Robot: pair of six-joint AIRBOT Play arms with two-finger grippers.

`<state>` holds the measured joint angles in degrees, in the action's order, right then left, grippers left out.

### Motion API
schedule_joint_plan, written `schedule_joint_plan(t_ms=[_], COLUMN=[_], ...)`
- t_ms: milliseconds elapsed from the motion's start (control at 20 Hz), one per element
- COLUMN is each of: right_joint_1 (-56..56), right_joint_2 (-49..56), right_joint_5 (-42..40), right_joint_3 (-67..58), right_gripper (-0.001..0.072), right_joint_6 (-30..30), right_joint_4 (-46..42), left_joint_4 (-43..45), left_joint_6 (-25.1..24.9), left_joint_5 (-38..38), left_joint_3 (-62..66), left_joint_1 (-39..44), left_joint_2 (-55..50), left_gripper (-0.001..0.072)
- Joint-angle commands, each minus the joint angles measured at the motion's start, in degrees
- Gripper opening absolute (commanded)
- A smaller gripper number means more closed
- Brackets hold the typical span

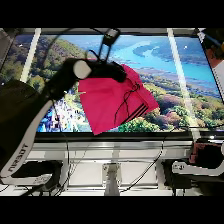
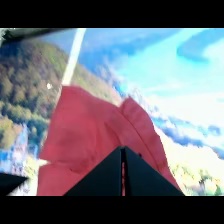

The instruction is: Fold the clothes and pants, and hang the long-sleeved shirts on hangers.

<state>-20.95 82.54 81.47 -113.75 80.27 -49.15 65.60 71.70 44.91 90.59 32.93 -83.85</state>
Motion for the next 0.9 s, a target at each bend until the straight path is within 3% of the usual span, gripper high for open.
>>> schedule_joint_plan(t_ms=[0, 150, 350, 550, 650, 700, 800, 850], right_joint_1=[0.8, 4.5, 12.2, 20.3, 23.1, 24.3, 26.8, 27.7], right_joint_2=[1.4, 1.4, 1.4, 1.5, 2.2, 2.7, 3.8, 4.4], right_joint_5=[5.1, 4.2, -0.2, -8.7, -10.3, -10.9, -12.0, -12.8], right_joint_3=[6.2, 18.0, 32.1, 39.7, 41.4, 42.2, 43.6, 43.9], right_gripper=[0.0014, 0.0012, 0.0011, 0.0012, 0.0016, 0.0061, 0.0459, 0.0465], right_joint_6=[-0.5, -6.4, -19.8, -21.4, -21.4, -21.4, -21.4, -21.4], right_joint_4=[-3.6, -3.7, -9.2, -29.9, -32.0, -32.0, -32.2, -32.5], left_joint_4=[1.3, 1.2, -1.0, -5.0, -5.0, -5.0, -5.0, -5.0], left_joint_6=[0.8, 3.3, 3.3, 3.3, 3.3, 3.2, 3.3, 3.3], left_joint_5=[9.0, 9.9, 10.0, 10.0, 9.8, 9.2, 8.7, 8.7], left_joint_3=[-1.7, -10.7, -29.3, -41.7, -42.3, -42.3, -42.3, -42.3], left_joint_1=[-8.3, -14.1, -16.5, -16.5, -16.5, -16.5, -16.5, -16.5], left_joint_2=[2.2, 5.8, 14.2, 22.4, 25.5, 26.9, 29.3, 30.2], left_gripper=[0.0008, 0.0008, 0.0009, 0.0009, 0.0009, 0.0009, 0.001, 0.0009])
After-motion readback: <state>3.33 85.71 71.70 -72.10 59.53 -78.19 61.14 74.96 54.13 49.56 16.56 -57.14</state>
